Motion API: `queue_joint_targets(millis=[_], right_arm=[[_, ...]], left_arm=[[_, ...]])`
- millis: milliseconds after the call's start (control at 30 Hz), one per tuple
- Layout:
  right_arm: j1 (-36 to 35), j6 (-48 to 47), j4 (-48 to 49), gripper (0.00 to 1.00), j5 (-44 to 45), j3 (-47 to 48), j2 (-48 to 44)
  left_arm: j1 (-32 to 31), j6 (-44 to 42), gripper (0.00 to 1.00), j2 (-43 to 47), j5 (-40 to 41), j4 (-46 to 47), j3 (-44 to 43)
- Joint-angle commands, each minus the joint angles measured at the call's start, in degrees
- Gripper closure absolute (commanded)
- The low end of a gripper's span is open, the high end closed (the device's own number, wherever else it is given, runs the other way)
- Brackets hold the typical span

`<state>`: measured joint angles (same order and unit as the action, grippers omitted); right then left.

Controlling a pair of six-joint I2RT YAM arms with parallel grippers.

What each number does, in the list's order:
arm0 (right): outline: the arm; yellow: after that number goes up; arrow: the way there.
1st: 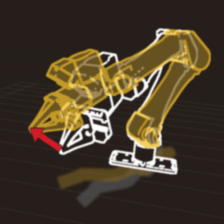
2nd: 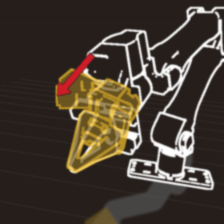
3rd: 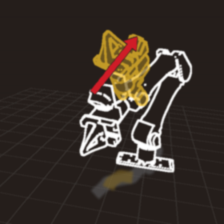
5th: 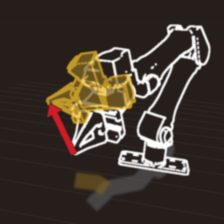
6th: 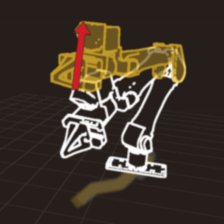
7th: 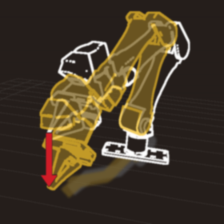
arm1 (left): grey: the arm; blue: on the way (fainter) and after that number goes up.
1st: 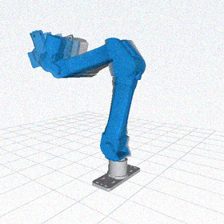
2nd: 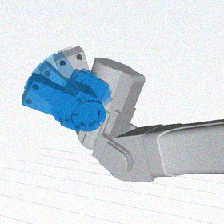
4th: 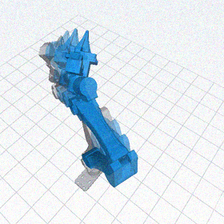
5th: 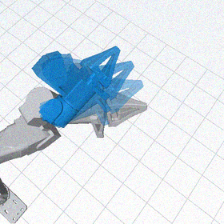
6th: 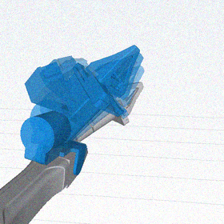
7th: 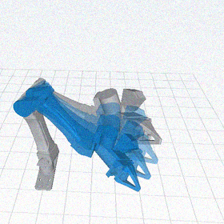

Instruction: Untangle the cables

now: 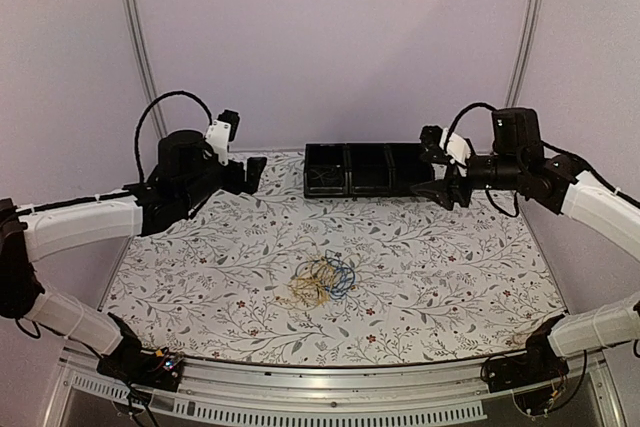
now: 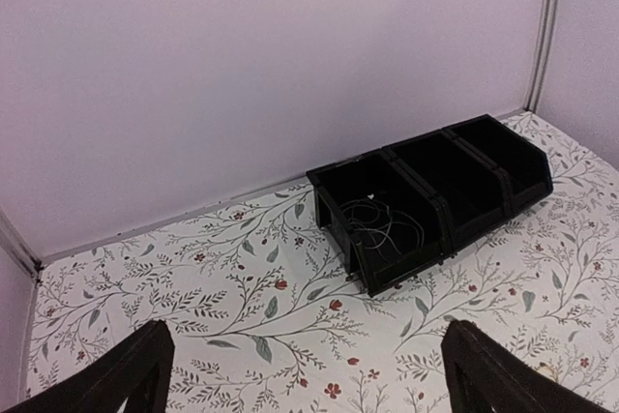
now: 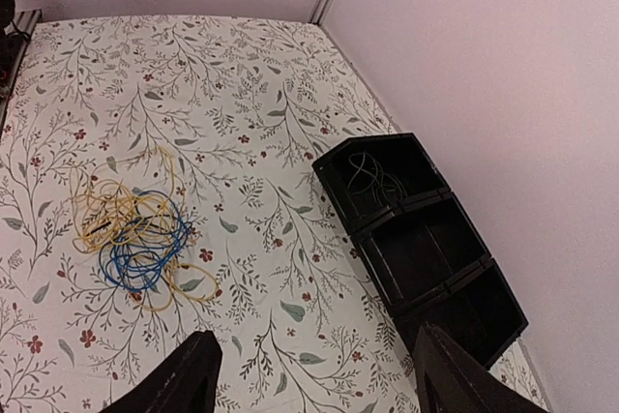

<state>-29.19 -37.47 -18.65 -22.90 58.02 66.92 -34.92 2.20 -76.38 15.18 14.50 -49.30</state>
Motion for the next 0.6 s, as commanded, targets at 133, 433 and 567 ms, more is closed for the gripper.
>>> queue_joint_targets(millis=[133,433,567], right_arm=[[-5.6,3.81,-5.88,0.33,-10.09,13.75,19.57],[-13.25,5.42,-4.42,0.35,-9.43,22.21,37.46],[-15.32,5.39,-3.25,0.35,-9.57,25.9,44.05]], left_arm=[[2.82,0.04,0.3,0.58,-11.51,-3.99,-0.18],[9.24,13.72,0.42,-5.92,-31.54,-1.46,-3.44],[9.51,14.73,0.37,-5.31,-29.99,-2.3,-4.19]])
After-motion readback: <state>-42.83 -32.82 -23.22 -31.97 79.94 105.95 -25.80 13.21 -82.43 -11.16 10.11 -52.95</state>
